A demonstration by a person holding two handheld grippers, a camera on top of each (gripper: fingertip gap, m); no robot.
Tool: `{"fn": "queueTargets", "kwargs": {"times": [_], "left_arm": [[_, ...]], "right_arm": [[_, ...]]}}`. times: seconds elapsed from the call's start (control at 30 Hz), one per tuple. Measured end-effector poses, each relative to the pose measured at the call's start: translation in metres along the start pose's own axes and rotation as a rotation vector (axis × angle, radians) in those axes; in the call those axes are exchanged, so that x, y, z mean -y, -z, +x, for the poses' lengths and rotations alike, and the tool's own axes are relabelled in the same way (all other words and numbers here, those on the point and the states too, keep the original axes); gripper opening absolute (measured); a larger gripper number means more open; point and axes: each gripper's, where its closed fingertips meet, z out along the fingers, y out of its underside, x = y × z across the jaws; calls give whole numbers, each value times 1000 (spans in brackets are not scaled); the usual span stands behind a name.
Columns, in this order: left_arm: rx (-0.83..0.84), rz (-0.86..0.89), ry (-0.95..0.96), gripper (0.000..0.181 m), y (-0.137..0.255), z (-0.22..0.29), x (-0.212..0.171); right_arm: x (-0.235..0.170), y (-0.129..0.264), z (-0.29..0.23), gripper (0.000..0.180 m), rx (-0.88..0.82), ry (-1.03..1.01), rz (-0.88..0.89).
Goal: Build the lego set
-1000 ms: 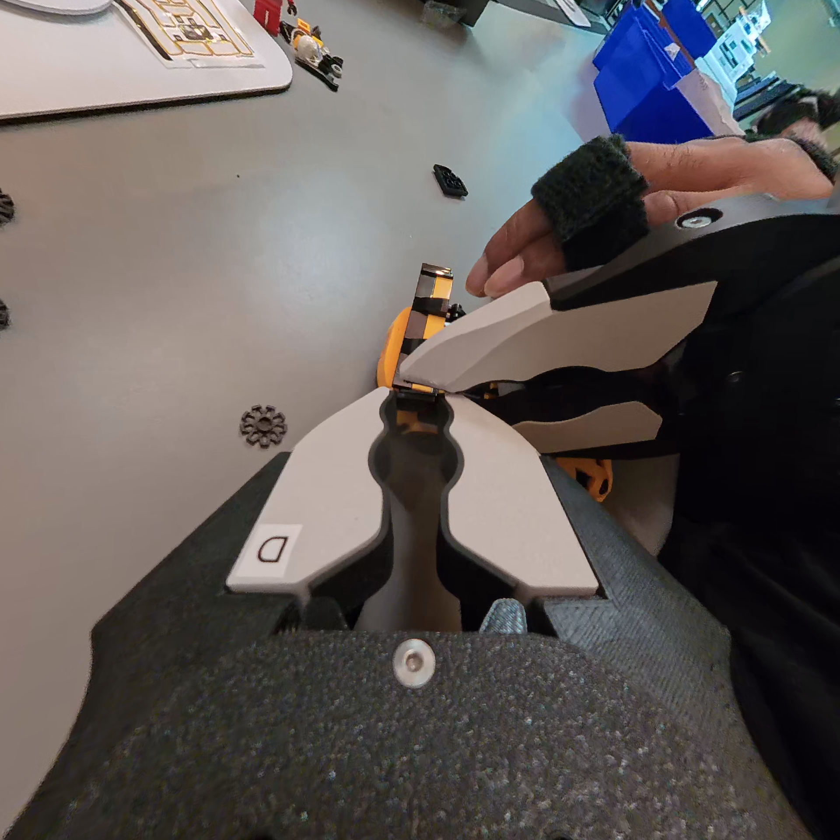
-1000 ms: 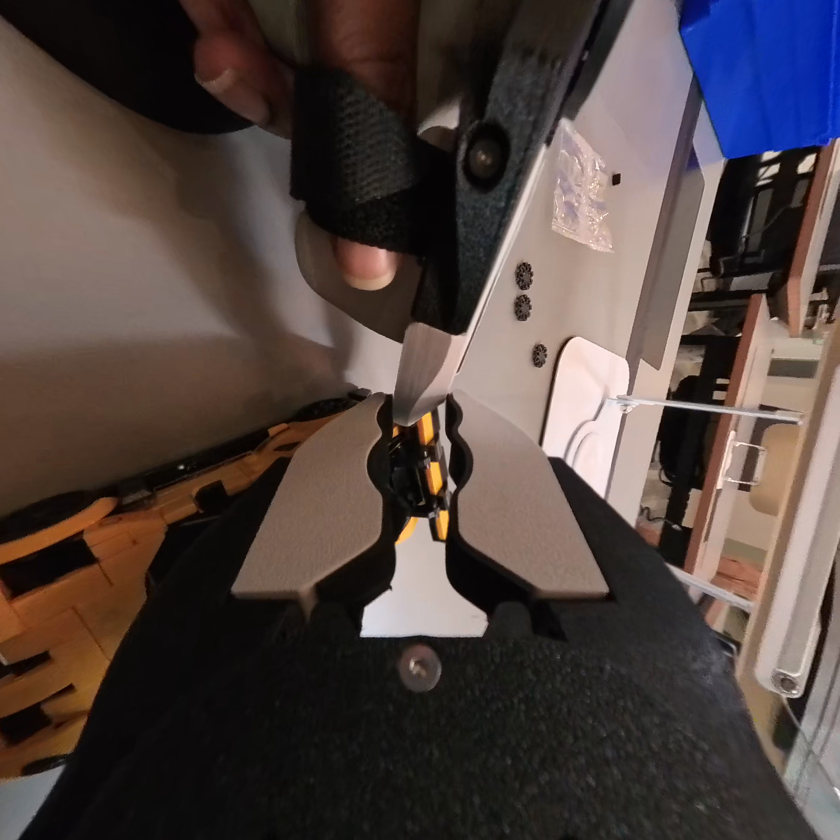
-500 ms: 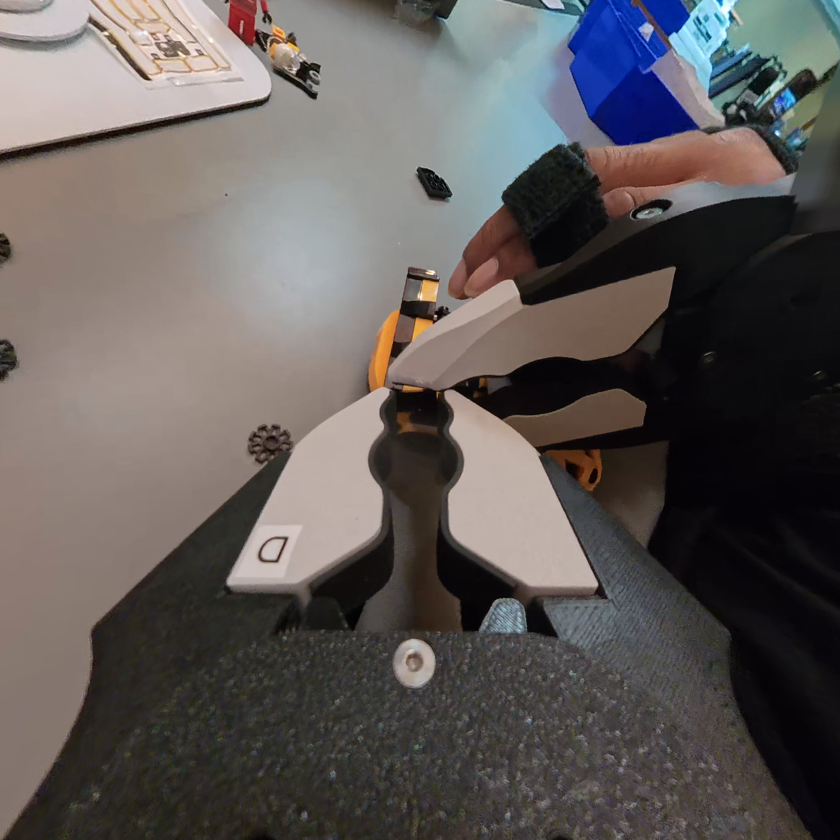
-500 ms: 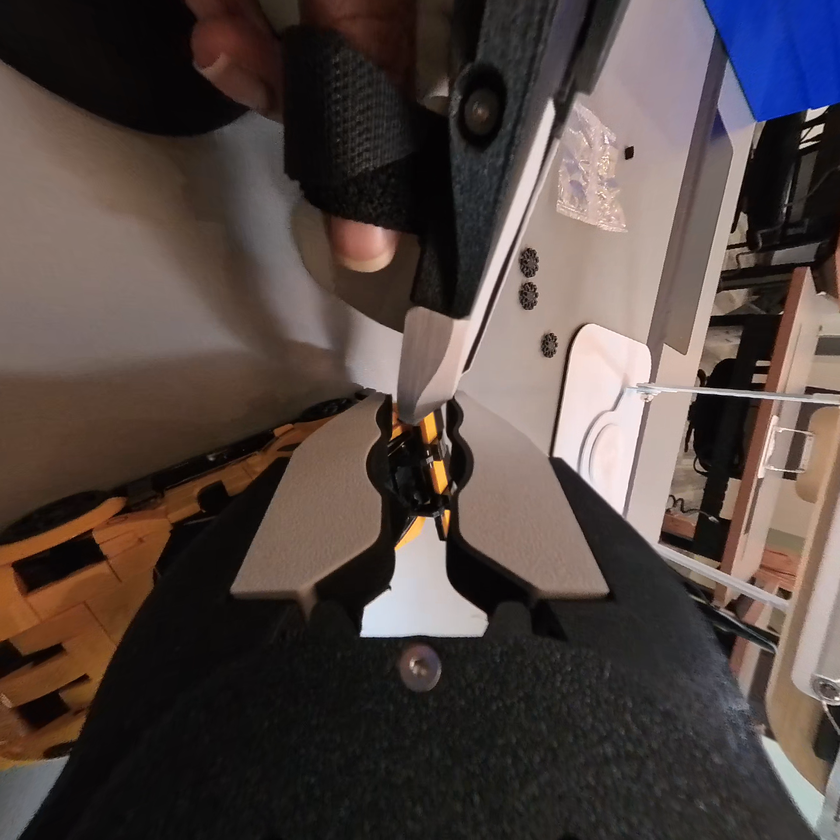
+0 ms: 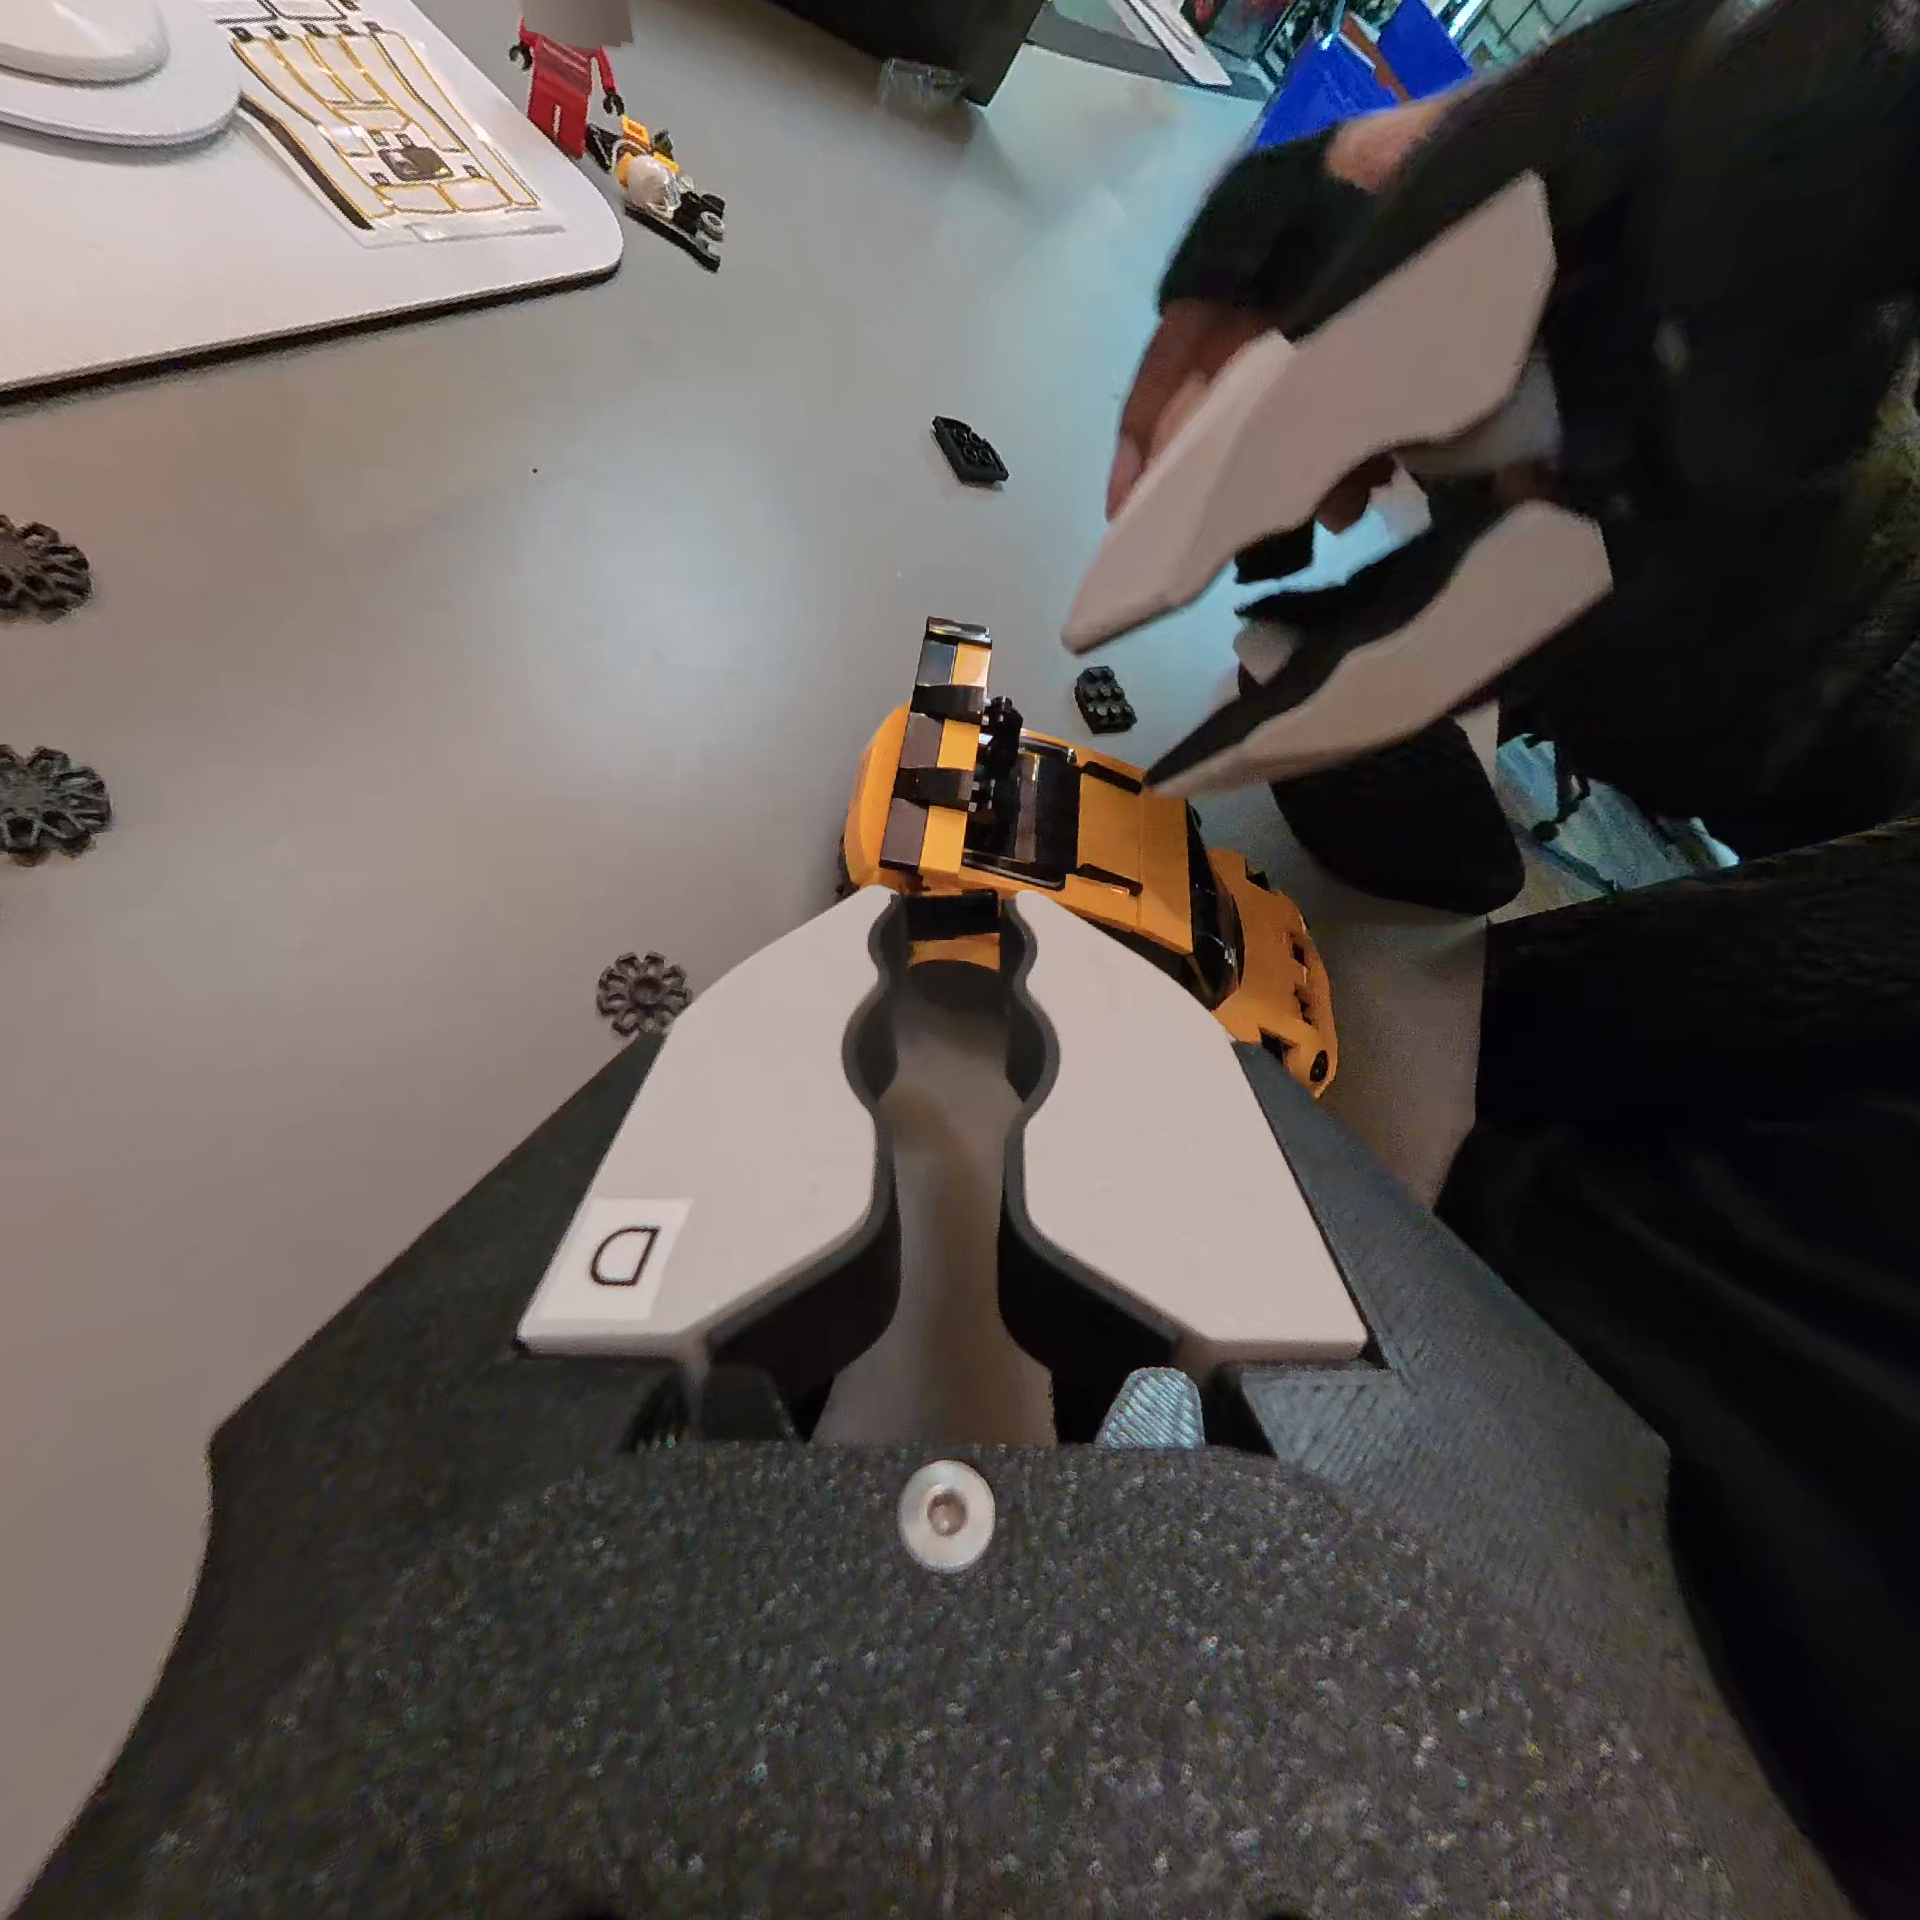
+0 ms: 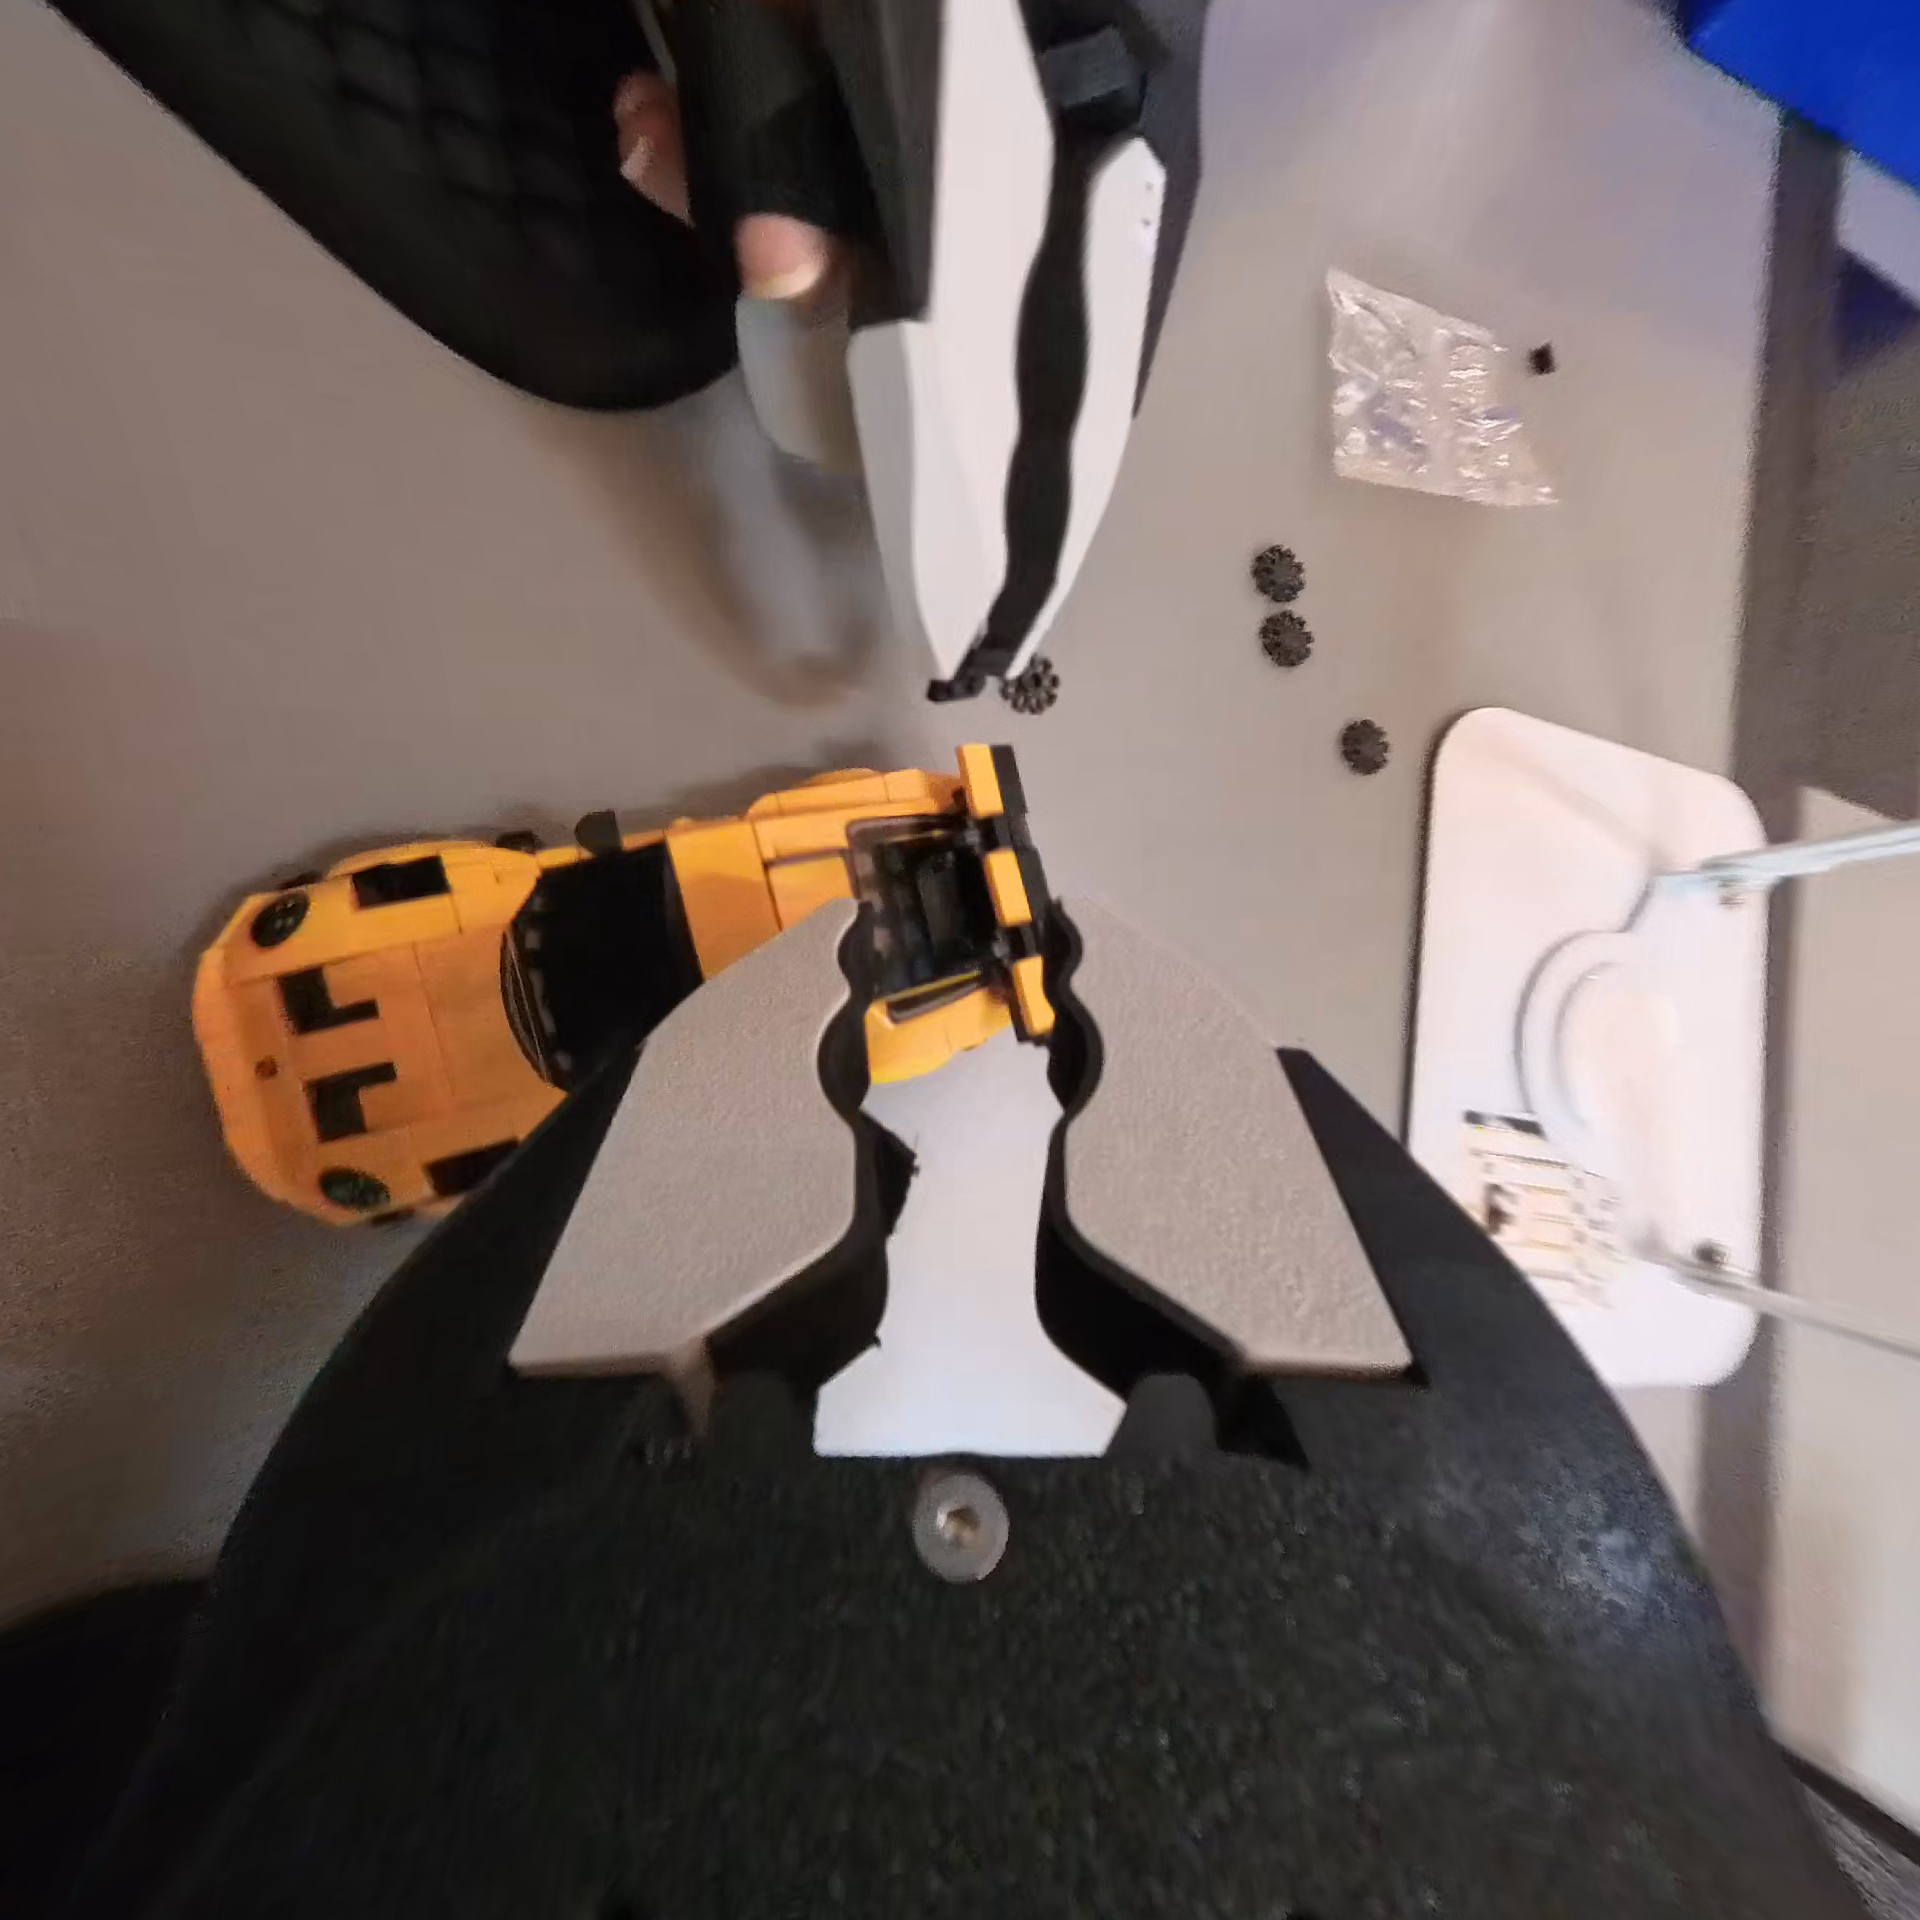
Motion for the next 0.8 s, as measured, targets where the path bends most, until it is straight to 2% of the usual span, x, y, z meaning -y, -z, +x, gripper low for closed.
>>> {"fn": "queueTargets", "kwargs": {"times": [0.2,0.43,0.63,0.8], "left_arm": [[7,-18,-66,16,-4,6,-3],[21,-42,-127,16,-7,9,-8],[-13,-1,-111,16,-3,11,-3],[-36,18,-93,16,0,12,-1]], "right_arm": [[-10,-9,22,30,424,-281,143],[-9,-29,-3,35,811,-285,-59],[-12,-36,-5,17,820,-222,-141],[-12,-35,-4,17,644,-102,-127]]}}
